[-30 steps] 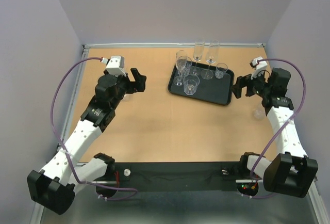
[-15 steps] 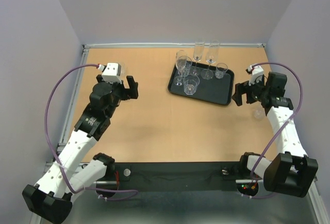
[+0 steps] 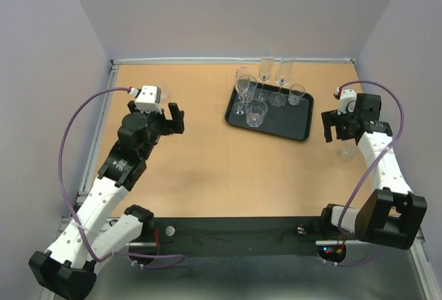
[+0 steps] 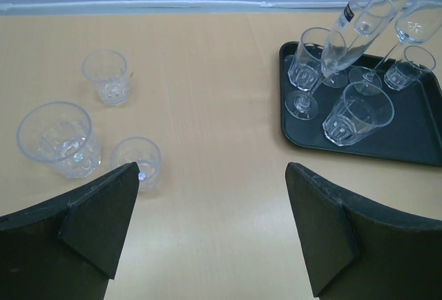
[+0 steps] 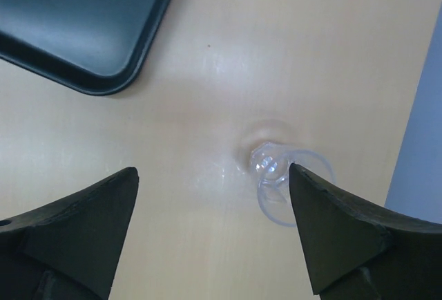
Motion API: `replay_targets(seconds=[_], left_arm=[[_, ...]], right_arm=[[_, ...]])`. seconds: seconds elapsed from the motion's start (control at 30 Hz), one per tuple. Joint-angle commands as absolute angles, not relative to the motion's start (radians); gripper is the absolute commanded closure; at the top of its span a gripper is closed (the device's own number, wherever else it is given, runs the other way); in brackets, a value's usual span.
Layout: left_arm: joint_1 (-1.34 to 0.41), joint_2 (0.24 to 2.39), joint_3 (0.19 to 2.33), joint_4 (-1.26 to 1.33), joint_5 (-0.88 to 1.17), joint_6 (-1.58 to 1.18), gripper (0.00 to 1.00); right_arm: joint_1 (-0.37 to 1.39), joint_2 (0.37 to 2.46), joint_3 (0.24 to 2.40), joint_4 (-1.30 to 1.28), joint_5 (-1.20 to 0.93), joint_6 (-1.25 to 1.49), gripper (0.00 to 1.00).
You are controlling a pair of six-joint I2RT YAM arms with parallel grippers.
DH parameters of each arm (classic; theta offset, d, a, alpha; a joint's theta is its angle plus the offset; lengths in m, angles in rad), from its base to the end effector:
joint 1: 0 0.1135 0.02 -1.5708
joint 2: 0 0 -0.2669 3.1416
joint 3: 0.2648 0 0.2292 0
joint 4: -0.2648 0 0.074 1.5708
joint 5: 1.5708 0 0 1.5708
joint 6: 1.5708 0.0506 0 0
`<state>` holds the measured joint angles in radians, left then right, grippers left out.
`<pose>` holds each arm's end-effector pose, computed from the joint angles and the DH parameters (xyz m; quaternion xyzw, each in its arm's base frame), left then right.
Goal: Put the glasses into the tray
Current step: Grab a glass with a robot arm
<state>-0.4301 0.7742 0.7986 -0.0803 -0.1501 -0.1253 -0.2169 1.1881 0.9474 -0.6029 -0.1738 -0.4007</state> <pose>0.1601 -0.0651 0.3585 0.0591 0.7240 -0.1354 0.6738 0.2282 -0.0413 0.2741 -0.1162 0.9243 -0.0304 0.3622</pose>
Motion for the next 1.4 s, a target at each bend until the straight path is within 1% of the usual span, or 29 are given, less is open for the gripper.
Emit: replay_targets(seconds=[0.0, 0.13, 0.17, 0.27, 0.37, 0.47, 0.5, 0.67, 0.8, 0.87, 1.13, 1.37], left_arm=[[-0.426, 0.746, 0.79, -0.048, -0.143, -0.104, 0.01], [-0.428, 0.736, 0.787, -0.041, -0.144, -0.104, 0.01], [-0.428, 0.736, 0.787, -0.041, -0.143, -0.104, 0.01], [-0.426, 0.736, 0.787, -0.041, -0.141, -0.104, 0.01], [-0.428, 0.735, 0.785, -0.04, -0.14, -0.104, 0.01], [-0.428, 0.738, 0.785, -0.04, -0.14, -0.104, 0.02], [-0.428, 0.738, 0.785, -0.04, -0.14, -0.104, 0.01], [-0.426, 0.735, 0.787, -0.041, -0.143, -0.103, 0.01], [-0.428, 0.733, 0.785, -0.041, -0.144, -0.103, 0.01], [-0.428, 0.733, 0.785, -0.041, -0.144, -0.103, 0.01], [-0.428, 0.733, 0.785, -0.041, -0.144, -0.103, 0.01], [-0.426, 0.735, 0.785, -0.041, -0.144, -0.103, 0.01]], right_arm=[[-0.23, 1.21, 0.994, -0.618, -0.057, -0.341, 0.1], [-0.241, 1.216, 0.985, -0.635, -0.032, -0.341, 0.2], [-0.242, 1.216, 0.985, -0.646, -0.028, -0.341, 0.24], [-0.247, 1.216, 0.97, -0.66, -0.018, -0.339, 0.3], [-0.252, 1.221, 0.94, -0.663, -0.015, -0.337, 0.34], [-0.253, 1.244, 0.923, -0.661, -0.014, -0.333, 0.39], [-0.255, 1.259, 0.922, -0.661, -0.011, -0.331, 0.42], [-0.256, 1.304, 0.925, -0.657, -0.005, -0.328, 0.5], [-0.261, 1.318, 0.922, -0.641, -0.005, -0.324, 0.53], [-0.261, 1.318, 0.919, -0.634, 0.029, -0.325, 0.54], [-0.262, 1.324, 0.873, -0.6, 0.064, -0.331, 0.56], [-0.261, 1.338, 0.861, -0.574, 0.077, -0.331, 0.61]])
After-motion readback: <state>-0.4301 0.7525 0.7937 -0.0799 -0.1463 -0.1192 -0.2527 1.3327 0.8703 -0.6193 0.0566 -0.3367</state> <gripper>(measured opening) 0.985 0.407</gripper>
